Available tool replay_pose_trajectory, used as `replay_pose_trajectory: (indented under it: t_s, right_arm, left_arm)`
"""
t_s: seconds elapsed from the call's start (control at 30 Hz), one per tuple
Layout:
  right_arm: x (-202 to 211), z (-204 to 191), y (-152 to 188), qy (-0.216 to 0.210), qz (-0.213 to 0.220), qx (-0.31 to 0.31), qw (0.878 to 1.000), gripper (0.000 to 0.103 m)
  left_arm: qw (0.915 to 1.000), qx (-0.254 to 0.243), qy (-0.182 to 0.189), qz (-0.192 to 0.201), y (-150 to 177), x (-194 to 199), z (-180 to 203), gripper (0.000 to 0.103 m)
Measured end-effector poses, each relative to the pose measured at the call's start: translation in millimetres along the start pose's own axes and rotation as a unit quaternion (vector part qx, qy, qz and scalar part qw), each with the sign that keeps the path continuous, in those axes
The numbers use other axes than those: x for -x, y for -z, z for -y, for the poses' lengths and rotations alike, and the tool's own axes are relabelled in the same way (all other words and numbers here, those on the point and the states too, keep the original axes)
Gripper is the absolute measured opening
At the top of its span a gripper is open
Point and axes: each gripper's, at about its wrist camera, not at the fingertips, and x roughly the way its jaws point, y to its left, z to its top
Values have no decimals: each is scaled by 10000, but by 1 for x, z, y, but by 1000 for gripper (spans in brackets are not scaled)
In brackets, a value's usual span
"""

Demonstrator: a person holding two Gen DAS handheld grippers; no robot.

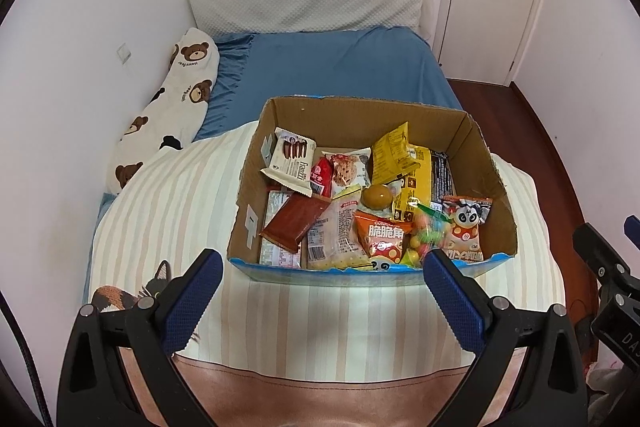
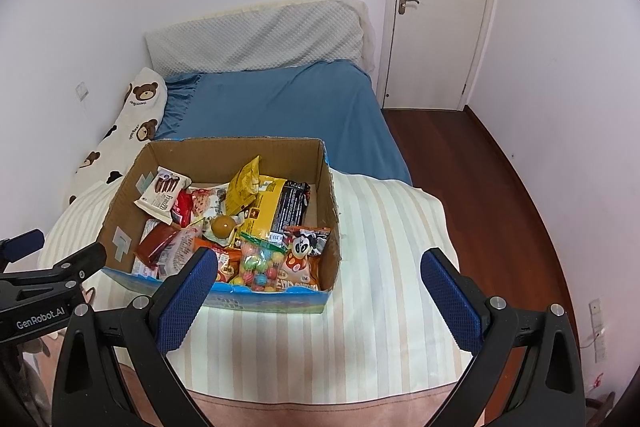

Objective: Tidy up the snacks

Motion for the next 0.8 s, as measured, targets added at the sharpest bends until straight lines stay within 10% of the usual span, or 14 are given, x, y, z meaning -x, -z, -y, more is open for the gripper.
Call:
replay_pose_trajectory:
  t_s: [0.8]
  right_arm:
    - [5,-2,6,-8,-8,-16,10000,103]
  left_arm:
    - [9999,-86,53,102,3,14,2,103]
